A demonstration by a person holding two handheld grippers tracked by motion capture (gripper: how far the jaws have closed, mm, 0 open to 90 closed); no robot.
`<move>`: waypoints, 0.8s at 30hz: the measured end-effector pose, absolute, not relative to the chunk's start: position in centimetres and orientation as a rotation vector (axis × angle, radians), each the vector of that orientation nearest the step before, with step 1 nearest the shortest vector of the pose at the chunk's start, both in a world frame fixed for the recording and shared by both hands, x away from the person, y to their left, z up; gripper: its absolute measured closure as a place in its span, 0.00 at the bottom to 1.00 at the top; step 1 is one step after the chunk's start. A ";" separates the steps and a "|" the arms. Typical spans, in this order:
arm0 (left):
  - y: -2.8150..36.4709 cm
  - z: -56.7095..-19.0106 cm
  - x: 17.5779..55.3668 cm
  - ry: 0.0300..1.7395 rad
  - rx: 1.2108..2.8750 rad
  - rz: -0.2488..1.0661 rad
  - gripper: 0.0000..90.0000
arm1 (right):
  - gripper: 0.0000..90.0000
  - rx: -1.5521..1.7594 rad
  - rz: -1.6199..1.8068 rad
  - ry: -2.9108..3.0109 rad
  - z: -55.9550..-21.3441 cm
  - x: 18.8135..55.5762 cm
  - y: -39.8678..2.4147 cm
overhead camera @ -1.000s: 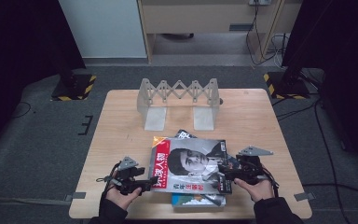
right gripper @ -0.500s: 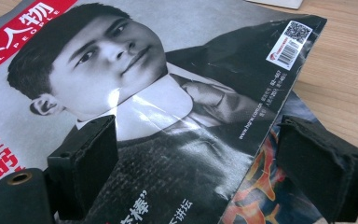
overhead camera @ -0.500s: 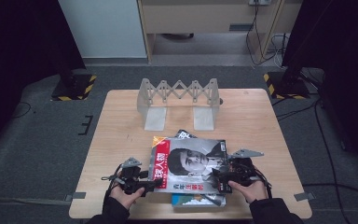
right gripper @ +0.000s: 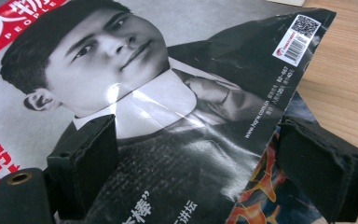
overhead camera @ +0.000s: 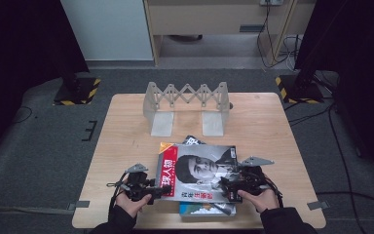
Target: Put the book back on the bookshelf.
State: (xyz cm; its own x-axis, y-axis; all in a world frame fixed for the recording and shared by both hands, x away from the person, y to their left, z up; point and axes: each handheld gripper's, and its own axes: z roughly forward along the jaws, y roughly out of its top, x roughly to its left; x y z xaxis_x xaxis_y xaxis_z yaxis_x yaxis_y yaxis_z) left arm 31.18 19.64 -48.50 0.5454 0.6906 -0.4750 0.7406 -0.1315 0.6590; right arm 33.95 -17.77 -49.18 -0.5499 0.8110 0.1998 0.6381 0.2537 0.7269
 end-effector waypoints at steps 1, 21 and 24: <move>19.6 -48.5 31.2 1.174 1.854 -0.068 0.40 | 0.15 1.359 1.176 2.308 -49.2 34.0 -17.8; 18.8 -47.5 32.9 1.167 1.797 -0.129 0.66 | 0.14 1.358 1.190 2.314 -49.2 34.0 -17.8; 18.8 -47.3 33.0 1.177 1.797 -0.133 0.71 | 0.14 1.358 1.190 2.314 -49.2 34.0 -17.8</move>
State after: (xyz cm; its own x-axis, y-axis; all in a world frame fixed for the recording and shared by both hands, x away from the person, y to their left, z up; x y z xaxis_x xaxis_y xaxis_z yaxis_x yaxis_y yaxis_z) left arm 32.96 18.84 -47.33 0.5308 0.6555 -0.5372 0.7591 -0.0858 0.6453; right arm 34.04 -17.83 -49.24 -0.5552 0.8049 0.2094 0.6387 0.2513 0.7273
